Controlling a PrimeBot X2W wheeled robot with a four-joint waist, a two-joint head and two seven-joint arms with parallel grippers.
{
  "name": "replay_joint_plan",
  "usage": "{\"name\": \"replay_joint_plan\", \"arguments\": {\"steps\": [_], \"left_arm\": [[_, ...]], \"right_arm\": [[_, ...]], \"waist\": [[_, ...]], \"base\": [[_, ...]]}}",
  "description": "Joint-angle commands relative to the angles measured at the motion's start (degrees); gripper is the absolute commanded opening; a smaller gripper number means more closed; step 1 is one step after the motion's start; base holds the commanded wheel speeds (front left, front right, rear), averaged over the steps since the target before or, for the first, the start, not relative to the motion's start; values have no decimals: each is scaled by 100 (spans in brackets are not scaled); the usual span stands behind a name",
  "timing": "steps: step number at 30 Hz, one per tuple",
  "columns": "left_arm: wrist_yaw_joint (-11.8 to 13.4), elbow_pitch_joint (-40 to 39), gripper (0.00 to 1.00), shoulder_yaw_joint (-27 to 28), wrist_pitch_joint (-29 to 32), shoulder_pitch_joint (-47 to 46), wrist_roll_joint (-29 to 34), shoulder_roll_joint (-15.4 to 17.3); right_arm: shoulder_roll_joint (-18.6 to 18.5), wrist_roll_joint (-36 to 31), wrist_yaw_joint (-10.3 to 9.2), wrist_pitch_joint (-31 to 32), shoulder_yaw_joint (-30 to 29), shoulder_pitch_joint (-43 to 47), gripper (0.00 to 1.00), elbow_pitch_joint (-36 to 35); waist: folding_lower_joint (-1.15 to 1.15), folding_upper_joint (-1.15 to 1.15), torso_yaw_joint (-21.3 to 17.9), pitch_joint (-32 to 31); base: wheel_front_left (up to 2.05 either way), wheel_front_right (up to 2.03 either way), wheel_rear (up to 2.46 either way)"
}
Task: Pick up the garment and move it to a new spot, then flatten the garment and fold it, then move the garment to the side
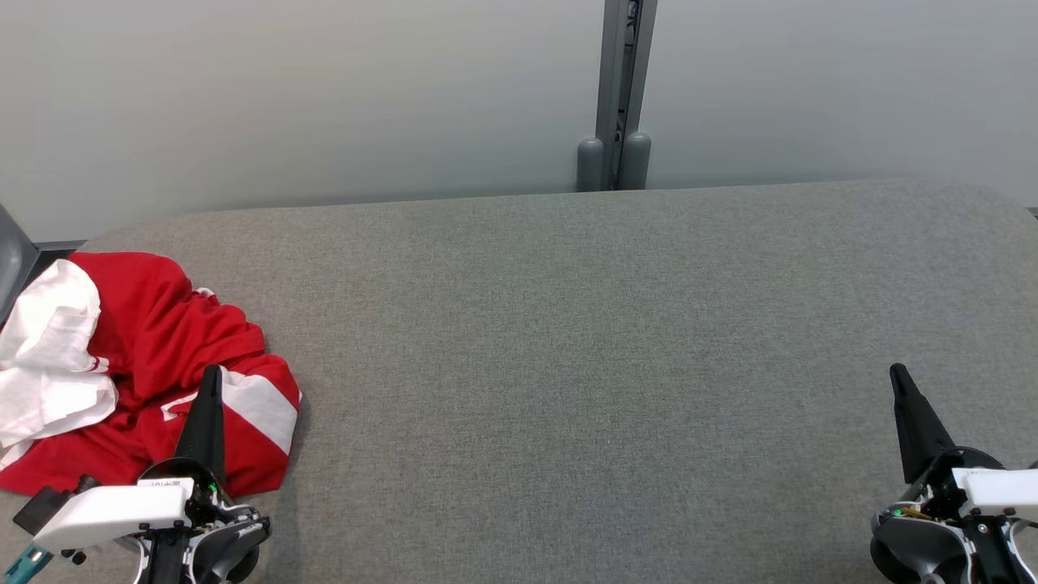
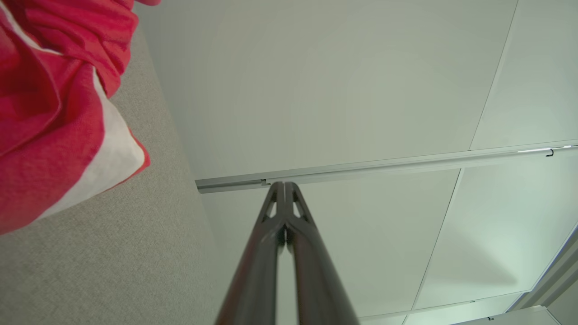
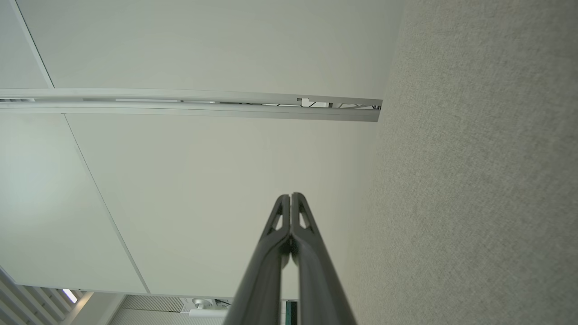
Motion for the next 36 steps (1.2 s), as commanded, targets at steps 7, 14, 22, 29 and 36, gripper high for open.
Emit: {"name": "replay_joint_plan", "arguments": {"steps": [7, 14, 22, 29, 36], "left_arm": [[-21, -4, 0, 7, 2, -86, 17, 22], [-21, -4, 0, 6, 2, -86, 17, 22], [-21, -4, 0, 6, 2, -86, 17, 22], [4, 177, 100, -22, -4, 187, -2, -61], [5, 109, 100, -187, -203, 166, -61, -58]], "right_arm": [[-31, -13, 7, 3, 0, -27, 0, 8], [-31, -13, 7, 3, 0, -27, 0, 8], [-31, -13, 7, 3, 0, -27, 0, 8], [81, 0, -7, -1, 10, 167, 100, 163], [77, -32, -6, -150, 55, 194, 100, -12]], "waist": [[0, 0, 0, 0], [0, 0, 0, 0], [0, 0, 0, 0], [0, 0, 0, 0], [0, 0, 3, 6]], "base": [[0, 0, 0], [0, 0, 0], [0, 0, 0], [0, 0, 0], [0, 0, 0]]}}
